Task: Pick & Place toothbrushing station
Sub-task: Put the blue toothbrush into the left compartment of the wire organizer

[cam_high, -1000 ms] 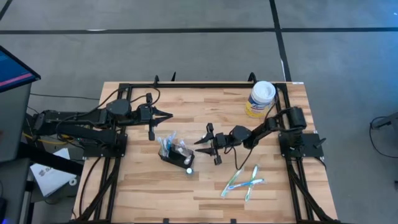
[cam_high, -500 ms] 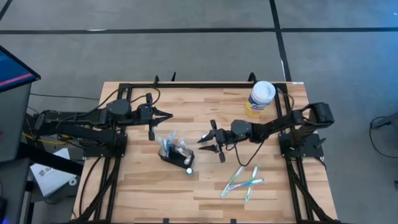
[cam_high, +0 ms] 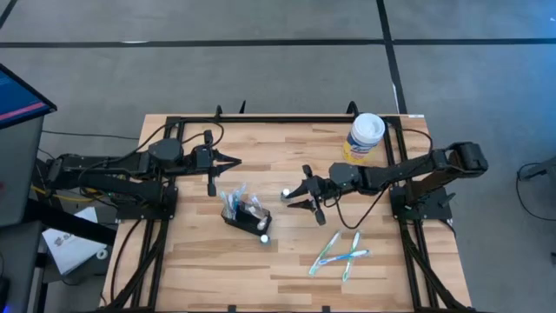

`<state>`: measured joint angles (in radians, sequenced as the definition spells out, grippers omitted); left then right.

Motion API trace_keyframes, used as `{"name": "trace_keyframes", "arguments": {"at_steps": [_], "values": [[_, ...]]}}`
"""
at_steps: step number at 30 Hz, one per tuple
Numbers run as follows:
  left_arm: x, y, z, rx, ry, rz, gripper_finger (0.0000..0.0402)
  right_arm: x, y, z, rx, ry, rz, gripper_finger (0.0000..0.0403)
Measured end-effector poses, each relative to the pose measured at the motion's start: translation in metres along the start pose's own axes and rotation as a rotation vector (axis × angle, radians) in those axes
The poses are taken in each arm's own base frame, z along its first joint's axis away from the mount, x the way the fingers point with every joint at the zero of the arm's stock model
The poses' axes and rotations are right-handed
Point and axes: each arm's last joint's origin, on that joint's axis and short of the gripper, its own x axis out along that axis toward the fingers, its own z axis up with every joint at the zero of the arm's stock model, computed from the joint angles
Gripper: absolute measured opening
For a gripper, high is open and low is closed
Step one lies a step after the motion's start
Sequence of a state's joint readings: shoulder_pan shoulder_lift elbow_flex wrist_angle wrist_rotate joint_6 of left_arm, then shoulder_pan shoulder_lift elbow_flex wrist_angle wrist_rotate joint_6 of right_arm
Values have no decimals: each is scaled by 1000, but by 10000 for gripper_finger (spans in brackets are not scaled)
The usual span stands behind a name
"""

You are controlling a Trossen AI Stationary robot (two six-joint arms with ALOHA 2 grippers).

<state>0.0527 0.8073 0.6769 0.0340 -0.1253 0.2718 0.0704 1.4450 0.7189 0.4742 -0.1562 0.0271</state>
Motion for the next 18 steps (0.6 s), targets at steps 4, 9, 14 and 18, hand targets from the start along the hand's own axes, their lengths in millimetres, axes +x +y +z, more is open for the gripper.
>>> {"name": "trace_keyframes", "arguments": {"at_steps": [4,9,14,18], "values": [[0,0,0,0,0,0,12,-3,1,-2,19,43,2,104],[0,0,0,0,-1,0,12,-4,8,-9,71,123,17,93],[0,0,0,0,-1,0,12,-4,19,-16,112,193,44,87],[0,0,0,0,-1,0,12,-4,29,-19,109,227,73,83]]}}
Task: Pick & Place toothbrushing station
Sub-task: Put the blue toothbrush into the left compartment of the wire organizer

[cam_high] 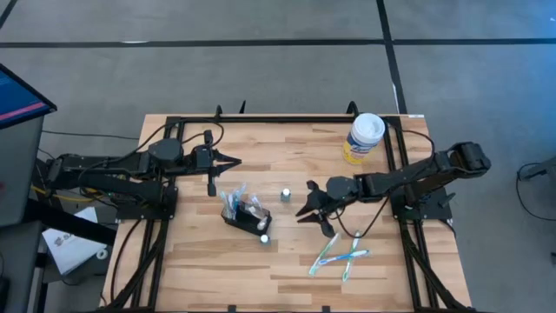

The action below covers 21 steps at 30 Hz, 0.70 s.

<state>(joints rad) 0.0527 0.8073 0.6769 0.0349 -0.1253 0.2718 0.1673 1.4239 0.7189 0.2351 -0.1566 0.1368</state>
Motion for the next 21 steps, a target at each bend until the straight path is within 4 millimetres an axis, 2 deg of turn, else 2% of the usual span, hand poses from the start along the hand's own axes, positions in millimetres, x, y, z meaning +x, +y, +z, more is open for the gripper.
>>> {"name": "trace_keyframes", "arguments": {"at_steps": [4,17,21], "values": [[0,0,0,0,0,0,12,1,7,-1,39,64,12,76],[0,0,0,0,0,0,12,-8,49,23,133,320,-26,42],[0,0,0,0,0,0,12,-11,60,22,178,379,-23,29]]}}
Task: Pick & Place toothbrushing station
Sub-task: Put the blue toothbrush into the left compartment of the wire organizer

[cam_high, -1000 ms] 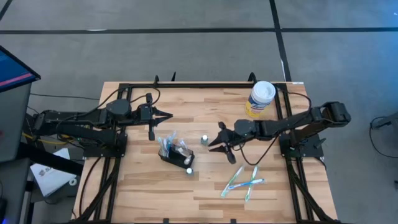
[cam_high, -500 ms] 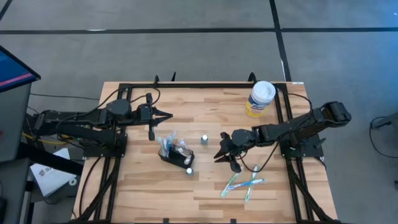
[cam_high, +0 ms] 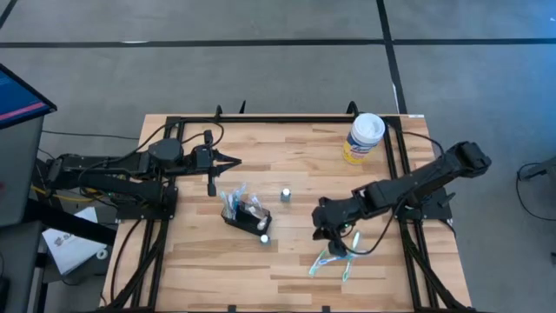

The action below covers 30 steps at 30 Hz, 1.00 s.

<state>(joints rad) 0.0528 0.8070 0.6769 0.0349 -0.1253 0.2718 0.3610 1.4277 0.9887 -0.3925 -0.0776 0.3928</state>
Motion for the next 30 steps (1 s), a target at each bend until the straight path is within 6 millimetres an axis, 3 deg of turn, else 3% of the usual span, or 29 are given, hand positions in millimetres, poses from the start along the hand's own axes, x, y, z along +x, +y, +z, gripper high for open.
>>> {"name": "trace_keyframes", "arguments": {"at_steps": [11,24,30], "values": [[0,0,0,0,0,0,12,0,22,-11,45,53,39,8],[0,0,0,0,0,0,12,0,31,-19,161,115,72,0],[0,0,0,0,1,0,12,26,38,-30,159,198,32,0]]}}
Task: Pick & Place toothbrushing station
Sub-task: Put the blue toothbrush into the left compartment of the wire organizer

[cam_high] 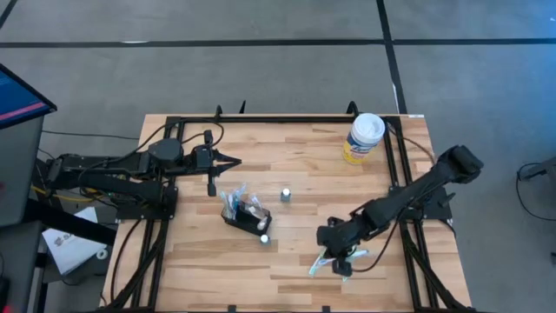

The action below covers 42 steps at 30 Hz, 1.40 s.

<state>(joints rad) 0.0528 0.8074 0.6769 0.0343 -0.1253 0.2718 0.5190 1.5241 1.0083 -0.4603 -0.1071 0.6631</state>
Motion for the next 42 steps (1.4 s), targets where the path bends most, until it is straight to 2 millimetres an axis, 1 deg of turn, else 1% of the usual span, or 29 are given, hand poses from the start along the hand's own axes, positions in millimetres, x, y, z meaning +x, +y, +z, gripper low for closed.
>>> {"name": "trace_keyframes", "arguments": {"at_steps": [3,5,10,12,14,16,20,29,34,42], "values": [[0,0,0,0,-1,0,12,17,0,1,2,98,-38,0],[0,0,0,0,0,0,12,22,5,8,-1,119,-48,0],[0,0,0,0,-1,0,12,38,8,12,6,273,-146,0],[0,0,0,0,0,0,12,45,10,16,11,298,-158,2],[0,0,0,0,-1,0,12,52,8,15,21,351,-196,5],[0,0,0,0,0,0,12,59,7,19,27,363,-196,10],[0,0,0,3,-1,0,12,57,10,22,33,359,-182,24],[0,0,0,9,-5,1,12,57,11,19,61,364,-216,65],[0,0,0,10,-5,2,12,57,11,18,99,360,-231,74],[0,0,0,10,-6,2,12,60,7,11,142,381,-270,91]]}}
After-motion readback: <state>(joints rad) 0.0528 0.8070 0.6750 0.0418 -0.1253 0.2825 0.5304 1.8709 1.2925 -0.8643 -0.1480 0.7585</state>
